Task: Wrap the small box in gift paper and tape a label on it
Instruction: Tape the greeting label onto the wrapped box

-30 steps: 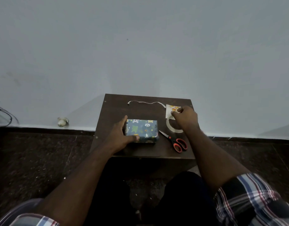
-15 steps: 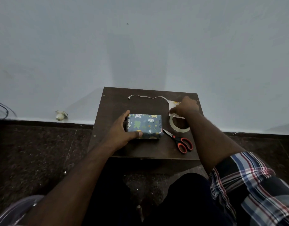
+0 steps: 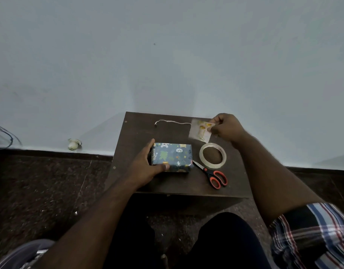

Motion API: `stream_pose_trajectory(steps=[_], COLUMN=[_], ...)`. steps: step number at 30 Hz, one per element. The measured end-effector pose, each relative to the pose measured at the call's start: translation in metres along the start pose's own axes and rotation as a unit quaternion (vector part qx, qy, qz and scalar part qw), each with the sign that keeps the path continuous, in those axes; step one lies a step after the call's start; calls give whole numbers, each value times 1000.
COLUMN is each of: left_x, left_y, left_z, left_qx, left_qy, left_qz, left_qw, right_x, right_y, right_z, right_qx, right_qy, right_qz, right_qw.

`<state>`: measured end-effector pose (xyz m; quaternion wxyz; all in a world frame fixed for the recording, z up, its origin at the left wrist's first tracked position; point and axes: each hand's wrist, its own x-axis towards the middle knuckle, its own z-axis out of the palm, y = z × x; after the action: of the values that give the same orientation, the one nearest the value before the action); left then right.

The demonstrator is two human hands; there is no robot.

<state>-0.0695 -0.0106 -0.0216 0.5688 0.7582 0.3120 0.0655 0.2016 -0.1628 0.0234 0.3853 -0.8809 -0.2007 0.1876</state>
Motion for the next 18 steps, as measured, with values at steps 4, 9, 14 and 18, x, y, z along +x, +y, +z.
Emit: stream_pose_trajectory(steps=[4,9,14,18], left_x=[0,-7,-16,-13], left_y=[-1,-1,-7,-17], left_z=[0,1,-6,-15], left_qx=[6,-8,-11,-54], left_qy=[4,11,9,-8], left_qz=[9,11,10,-15], left_qw=[1000,1000,1000,998], right_x=[-43,-103,-131,-136], right_y=[-18,-16,-14,-19], right_z=[-9,50,98,98], right_qx=[214,344,274,85], right_qy=[32,-15,-5,24], right_qz=[43,87,96,36], right_qw=[975,935,957,995])
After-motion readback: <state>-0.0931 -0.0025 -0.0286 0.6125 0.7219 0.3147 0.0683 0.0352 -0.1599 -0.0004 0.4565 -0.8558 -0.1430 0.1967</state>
